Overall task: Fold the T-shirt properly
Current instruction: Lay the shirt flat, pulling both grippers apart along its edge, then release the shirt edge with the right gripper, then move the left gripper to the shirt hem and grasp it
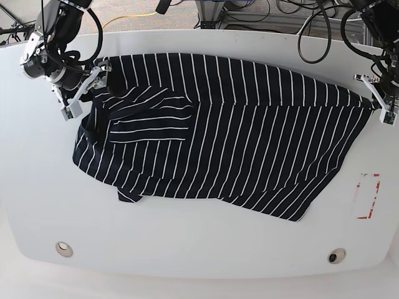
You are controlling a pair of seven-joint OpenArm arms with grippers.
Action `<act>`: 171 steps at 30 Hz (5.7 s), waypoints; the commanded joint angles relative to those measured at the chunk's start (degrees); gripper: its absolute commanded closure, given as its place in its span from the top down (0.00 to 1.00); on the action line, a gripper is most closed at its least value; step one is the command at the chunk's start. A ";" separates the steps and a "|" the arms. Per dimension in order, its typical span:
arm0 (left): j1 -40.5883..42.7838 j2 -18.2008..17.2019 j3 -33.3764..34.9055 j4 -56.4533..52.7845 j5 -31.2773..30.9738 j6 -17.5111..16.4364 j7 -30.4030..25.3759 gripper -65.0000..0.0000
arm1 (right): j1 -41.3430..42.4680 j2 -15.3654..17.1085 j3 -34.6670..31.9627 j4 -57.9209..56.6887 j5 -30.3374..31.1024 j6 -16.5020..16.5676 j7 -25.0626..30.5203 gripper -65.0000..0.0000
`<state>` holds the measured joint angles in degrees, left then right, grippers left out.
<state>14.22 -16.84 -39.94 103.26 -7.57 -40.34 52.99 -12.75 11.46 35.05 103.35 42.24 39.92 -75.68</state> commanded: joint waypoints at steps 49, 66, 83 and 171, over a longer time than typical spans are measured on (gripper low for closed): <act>-0.28 -3.60 1.04 -5.29 -0.12 0.34 -0.99 0.00 | -21.49 -3.68 10.53 9.31 9.76 0.08 0.21 0.37; 1.03 -3.60 1.22 -4.76 -0.65 0.34 -0.99 0.46 | -3.20 -0.61 15.37 4.83 5.89 0.08 -0.41 0.82; -0.46 -3.60 1.13 -4.76 -0.65 0.34 -0.99 0.46 | 18.51 8.71 15.28 -25.86 1.23 0.08 -0.32 0.82; -49.69 5.37 30.49 -74.03 -0.29 13.74 -31.85 0.73 | 30.20 8.80 8.42 -48.63 -10.55 0.08 13.57 0.00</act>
<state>-34.65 -11.40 -9.65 29.23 -8.23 -26.59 18.41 16.45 18.92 43.44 53.93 31.64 39.88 -62.15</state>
